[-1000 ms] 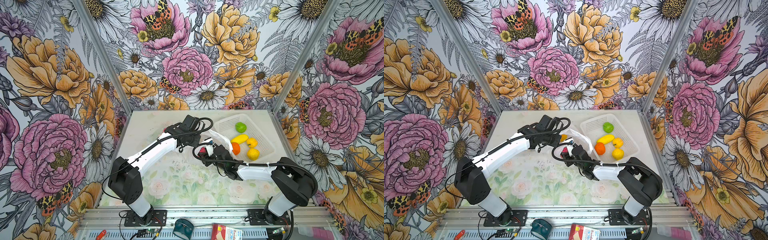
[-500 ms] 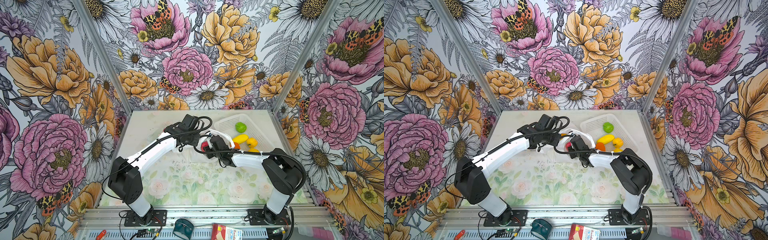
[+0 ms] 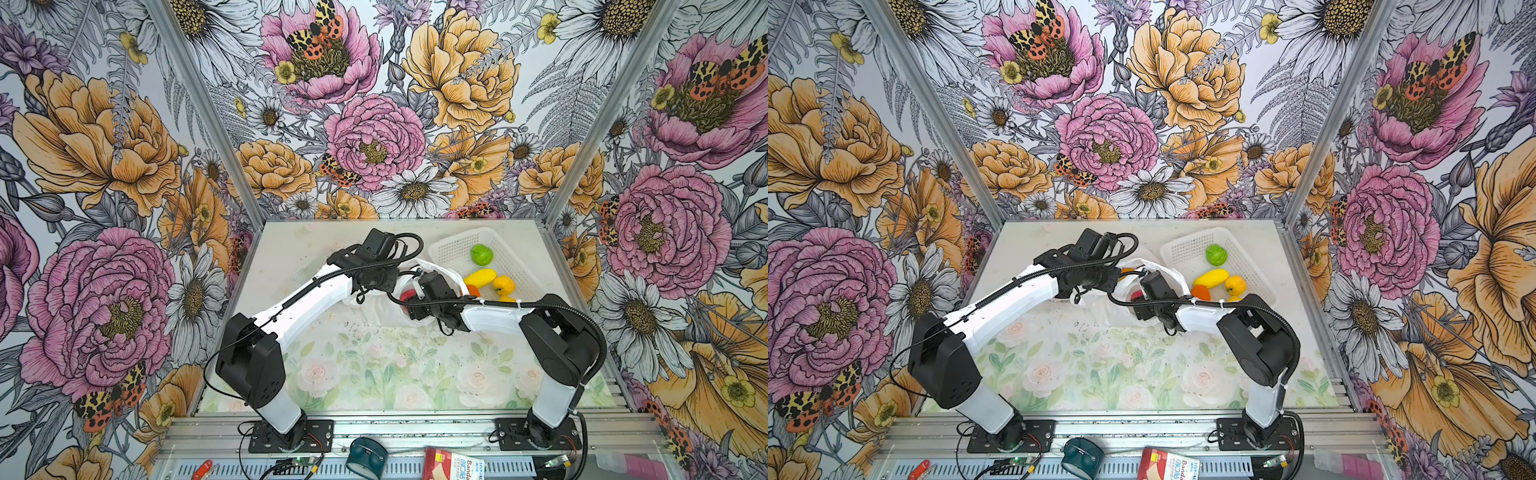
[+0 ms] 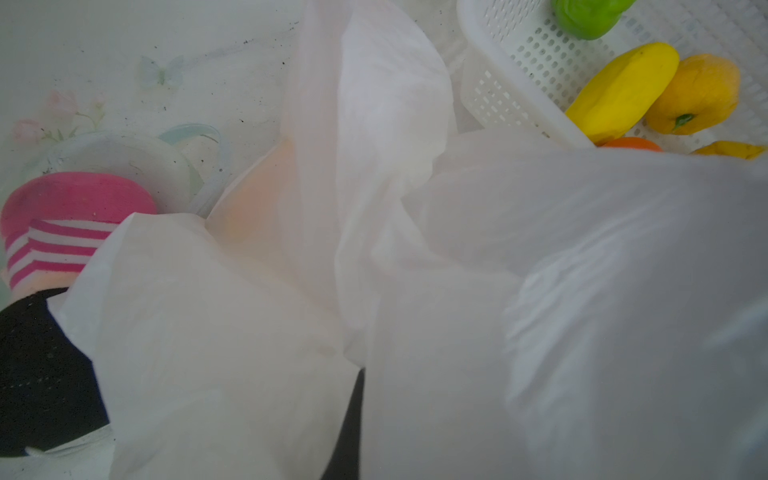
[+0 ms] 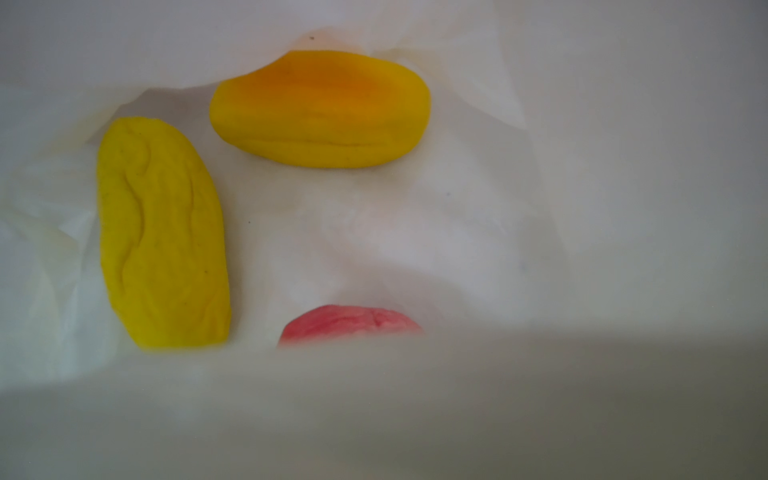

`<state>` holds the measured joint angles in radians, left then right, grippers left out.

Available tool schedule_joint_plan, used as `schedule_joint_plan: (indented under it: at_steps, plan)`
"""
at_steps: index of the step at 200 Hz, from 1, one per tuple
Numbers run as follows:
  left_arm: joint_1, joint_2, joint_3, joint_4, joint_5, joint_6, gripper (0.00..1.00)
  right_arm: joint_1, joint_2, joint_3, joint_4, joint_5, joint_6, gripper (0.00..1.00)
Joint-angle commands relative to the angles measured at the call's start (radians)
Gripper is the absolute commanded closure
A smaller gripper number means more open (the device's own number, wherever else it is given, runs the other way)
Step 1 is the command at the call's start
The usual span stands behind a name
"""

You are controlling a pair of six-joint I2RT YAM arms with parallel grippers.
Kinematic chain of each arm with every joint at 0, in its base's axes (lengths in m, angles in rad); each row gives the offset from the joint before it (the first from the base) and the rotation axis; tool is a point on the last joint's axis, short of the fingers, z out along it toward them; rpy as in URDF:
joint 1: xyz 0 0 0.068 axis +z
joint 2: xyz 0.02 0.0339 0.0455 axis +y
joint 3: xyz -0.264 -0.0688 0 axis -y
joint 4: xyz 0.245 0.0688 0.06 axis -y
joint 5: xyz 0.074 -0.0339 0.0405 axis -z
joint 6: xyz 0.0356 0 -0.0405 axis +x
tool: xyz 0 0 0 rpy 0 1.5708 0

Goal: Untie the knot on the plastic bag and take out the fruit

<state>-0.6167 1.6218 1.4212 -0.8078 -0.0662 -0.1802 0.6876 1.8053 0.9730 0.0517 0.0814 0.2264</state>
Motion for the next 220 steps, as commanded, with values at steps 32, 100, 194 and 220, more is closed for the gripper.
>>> schedule_joint_plan:
  at_steps: [32,100,194,220]
  plan:
    - [0.006,-0.004,0.013,-0.01,-0.009,0.007,1.0,-0.017,-0.02,0.005,0.005,-0.035,-0.007,0.2]
    - [0.007,-0.007,0.015,-0.011,-0.007,0.008,1.0,-0.022,0.038,0.058,-0.026,-0.101,-0.008,0.43]
    - [0.006,0.005,0.018,-0.013,-0.004,0.008,1.0,-0.03,-0.22,-0.189,0.249,-0.21,0.028,0.64]
    - [0.006,0.006,0.018,-0.012,-0.007,0.01,1.0,-0.03,-0.274,-0.244,0.317,-0.241,0.032,0.67]
